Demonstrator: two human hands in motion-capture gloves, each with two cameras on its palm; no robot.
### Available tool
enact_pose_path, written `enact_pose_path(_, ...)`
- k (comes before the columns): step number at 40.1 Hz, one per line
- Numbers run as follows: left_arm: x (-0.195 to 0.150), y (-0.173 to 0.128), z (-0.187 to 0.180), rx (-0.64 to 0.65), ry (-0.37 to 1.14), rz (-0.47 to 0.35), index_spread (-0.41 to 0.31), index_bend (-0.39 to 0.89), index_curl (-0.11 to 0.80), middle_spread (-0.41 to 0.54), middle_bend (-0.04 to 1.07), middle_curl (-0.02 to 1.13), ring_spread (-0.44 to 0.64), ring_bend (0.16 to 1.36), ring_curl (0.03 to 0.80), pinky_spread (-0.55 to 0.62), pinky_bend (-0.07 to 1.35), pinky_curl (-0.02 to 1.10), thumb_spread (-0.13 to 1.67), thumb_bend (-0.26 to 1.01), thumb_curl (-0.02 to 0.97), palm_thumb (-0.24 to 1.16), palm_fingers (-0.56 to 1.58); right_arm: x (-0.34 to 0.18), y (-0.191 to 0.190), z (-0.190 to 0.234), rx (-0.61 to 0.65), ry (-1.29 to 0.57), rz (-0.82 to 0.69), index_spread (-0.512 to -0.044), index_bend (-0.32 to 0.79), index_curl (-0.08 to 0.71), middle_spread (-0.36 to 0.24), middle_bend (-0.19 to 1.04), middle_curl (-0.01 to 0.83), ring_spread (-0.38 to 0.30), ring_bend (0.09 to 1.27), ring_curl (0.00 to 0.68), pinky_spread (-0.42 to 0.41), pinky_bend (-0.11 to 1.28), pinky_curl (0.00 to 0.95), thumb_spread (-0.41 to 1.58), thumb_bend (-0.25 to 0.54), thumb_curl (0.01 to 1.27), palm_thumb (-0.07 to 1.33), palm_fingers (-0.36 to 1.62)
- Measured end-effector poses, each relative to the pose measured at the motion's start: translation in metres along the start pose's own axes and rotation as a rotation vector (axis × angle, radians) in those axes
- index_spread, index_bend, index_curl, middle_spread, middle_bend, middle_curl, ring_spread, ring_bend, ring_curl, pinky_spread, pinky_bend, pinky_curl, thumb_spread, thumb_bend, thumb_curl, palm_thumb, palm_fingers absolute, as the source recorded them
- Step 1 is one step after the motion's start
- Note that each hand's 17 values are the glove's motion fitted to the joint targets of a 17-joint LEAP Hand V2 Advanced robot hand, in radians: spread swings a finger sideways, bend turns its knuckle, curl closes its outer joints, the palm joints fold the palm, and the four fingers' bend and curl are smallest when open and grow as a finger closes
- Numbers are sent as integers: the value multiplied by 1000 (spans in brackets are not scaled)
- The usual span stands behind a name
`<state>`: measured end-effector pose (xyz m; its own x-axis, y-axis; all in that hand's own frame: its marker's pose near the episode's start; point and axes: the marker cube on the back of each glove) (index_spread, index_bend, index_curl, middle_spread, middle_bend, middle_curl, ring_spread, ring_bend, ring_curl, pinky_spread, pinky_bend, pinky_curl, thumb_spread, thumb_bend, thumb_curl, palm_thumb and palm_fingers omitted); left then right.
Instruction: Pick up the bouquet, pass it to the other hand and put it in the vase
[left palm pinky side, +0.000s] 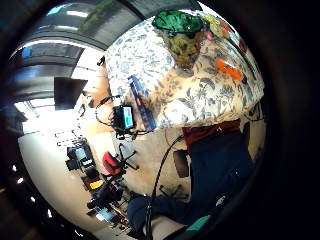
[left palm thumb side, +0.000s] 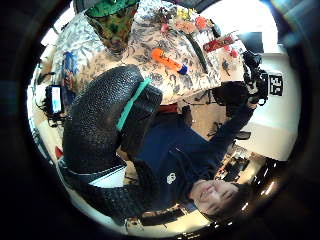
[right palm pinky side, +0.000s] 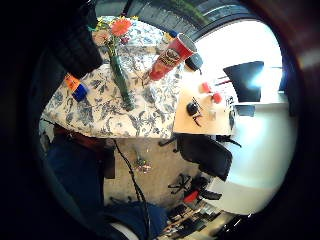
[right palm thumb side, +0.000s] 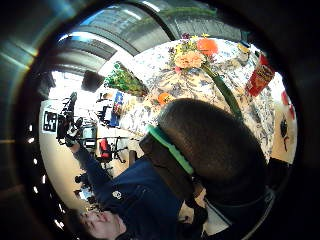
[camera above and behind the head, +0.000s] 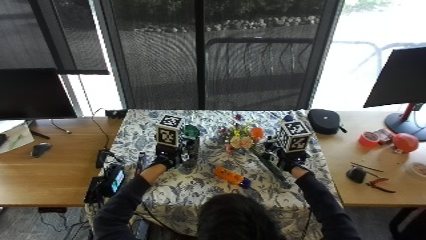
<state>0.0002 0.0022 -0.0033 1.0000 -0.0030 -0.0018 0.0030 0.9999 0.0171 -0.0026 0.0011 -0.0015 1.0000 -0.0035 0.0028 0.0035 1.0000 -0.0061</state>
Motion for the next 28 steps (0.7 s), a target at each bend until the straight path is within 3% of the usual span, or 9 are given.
enact_pose_path(4, -1, 2, -1, 11, 0, -10, -9, 142, 61, 185, 174, 52, 239, 401, 86, 287, 267, 78, 653, 95, 48, 159, 66, -2, 0, 0, -5, 5, 1, -232, 88, 60, -27, 233, 103, -30, 494, 164, 34, 441, 159, 633, 133, 54, 221, 490)
enact_pose_path(10, -6, 5, 6, -20, -5, -8, -12, 151, 107, 245, 184, 95, 328, 452, 124, 381, 290, 126, 920, 81, 80, 162, 30, -6, -4, 2, -3, 4, -19, -295, 97, 97, -30, 242, 164, -39, 529, 227, 44, 466, 222, 902, 119, 83, 232, 446)
enact_pose_path(24, -6, 4, 4, 2, 0, -1, -13, 156, 184, 291, 194, 173, 405, 499, 165, 446, 305, 194, 1149, 28, 146, 159, -15, -19, -21, -6, -8, -13, -22, -333, 108, 136, -33, 240, 251, -46, 554, 275, 52, 481, 280, 1144, 66, 138, 246, 422)
enact_pose_path(28, -2, -9, 18, 6, -6, 0, -13, 154, 199, 295, 193, 190, 413, 504, 172, 452, 304, 208, 1173, 13, 161, 162, -22, -19, -31, -7, -15, -20, -7, -335, 103, 142, -35, 240, 269, -46, 556, 286, 56, 487, 292, 1170, 50, 151, 250, 425)
